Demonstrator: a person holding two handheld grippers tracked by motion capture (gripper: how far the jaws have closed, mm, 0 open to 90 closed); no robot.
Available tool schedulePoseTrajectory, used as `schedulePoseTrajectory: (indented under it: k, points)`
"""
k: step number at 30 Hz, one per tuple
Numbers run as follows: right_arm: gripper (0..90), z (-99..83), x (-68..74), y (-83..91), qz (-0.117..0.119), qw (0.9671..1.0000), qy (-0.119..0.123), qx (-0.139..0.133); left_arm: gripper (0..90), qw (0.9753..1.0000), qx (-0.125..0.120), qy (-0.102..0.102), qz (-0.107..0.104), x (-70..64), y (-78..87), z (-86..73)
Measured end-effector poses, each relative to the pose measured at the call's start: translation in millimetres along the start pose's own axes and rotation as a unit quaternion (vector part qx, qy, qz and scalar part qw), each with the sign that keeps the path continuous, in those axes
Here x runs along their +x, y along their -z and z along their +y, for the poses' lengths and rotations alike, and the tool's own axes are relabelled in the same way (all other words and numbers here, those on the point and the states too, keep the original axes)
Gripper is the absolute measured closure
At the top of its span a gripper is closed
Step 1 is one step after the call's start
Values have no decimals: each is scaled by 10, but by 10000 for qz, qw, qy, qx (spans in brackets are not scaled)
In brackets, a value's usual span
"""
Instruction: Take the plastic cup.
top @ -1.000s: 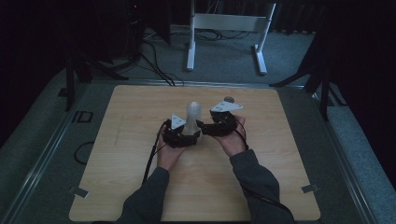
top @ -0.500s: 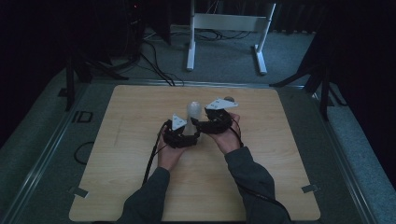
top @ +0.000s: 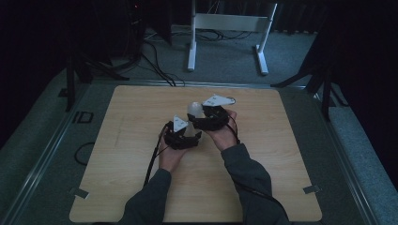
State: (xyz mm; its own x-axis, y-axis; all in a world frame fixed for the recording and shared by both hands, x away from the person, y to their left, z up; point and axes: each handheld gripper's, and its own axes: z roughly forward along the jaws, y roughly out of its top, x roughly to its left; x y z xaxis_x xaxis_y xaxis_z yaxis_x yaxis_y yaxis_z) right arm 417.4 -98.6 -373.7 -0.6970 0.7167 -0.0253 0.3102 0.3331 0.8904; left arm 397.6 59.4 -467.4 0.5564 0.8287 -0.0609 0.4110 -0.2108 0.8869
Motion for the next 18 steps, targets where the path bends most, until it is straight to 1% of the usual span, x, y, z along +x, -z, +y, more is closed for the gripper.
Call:
schedulePoseTrajectory:
  k: [4,9,12,18]
  points:
    - [323,30,3,-20,-5,10000,13,-15,216,10000,-13,-6,15,-6,-3,-8]
    - [342,44,-6,-64,8,10000,-56,3,219,10000,-19,-10,30,-10,-5,-8]
    - [355,46,-3,-92,3,10000,-53,36,221,10000,-22,-18,42,-13,-5,-8]
    - [380,60,4,-101,-11,10000,-53,37,225,10000,-31,-30,57,-13,-5,-9]
